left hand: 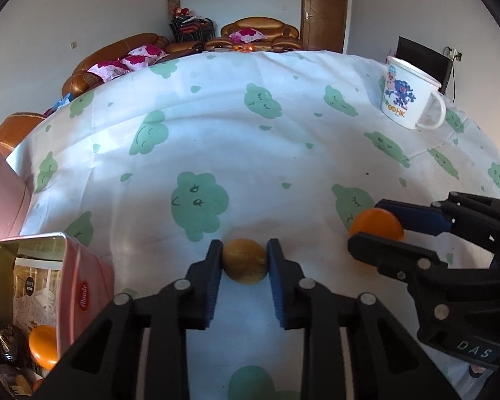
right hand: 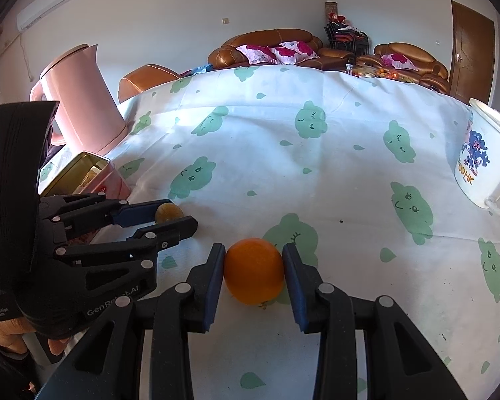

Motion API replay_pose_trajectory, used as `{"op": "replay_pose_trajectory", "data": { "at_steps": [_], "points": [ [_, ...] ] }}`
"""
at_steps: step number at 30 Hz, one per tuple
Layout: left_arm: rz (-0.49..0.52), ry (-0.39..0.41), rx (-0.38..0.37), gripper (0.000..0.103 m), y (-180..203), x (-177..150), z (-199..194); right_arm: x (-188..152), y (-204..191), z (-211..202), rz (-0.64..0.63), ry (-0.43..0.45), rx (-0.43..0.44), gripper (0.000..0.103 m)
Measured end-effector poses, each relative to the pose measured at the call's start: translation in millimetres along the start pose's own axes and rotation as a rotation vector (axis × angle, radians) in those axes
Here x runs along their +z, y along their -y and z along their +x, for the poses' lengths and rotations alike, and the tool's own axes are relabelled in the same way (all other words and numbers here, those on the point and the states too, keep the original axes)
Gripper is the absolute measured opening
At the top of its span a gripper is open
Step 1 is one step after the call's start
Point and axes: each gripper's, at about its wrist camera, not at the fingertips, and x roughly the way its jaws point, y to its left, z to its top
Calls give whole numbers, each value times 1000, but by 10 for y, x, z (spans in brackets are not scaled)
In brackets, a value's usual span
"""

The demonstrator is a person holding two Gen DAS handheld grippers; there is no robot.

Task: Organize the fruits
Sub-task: 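Grasp the small yellow-brown fruit with the left gripper while the right holds the orange, then lift the orange and yellow-brown fruit and carry both toward the tin box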

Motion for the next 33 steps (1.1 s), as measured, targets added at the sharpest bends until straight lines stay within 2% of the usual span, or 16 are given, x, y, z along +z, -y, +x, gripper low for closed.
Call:
{"op": "replay_pose_trajectory", "data": {
  "at_steps": [3, 9, 13, 21, 33],
  "points": [
    [21, 5, 26, 28, 46, -1, -14, -3, 0, -22, 0, 9, 2, 37],
    [1, 20, 22, 28, 12, -9, -46, -12, 30, -103, 10, 46, 8, 37],
    [-8, 73, 6, 28, -8, -24, -156, -21, 18, -166, 3, 79, 15, 37],
    [12, 154, 31, 28, 25, -42, -302, -29, -20, -261, -18, 133, 22, 37],
    [-24, 248, 51, 28, -48, -92, -481, -56, -56, -401, -40, 206, 29, 37]
  ]
}}
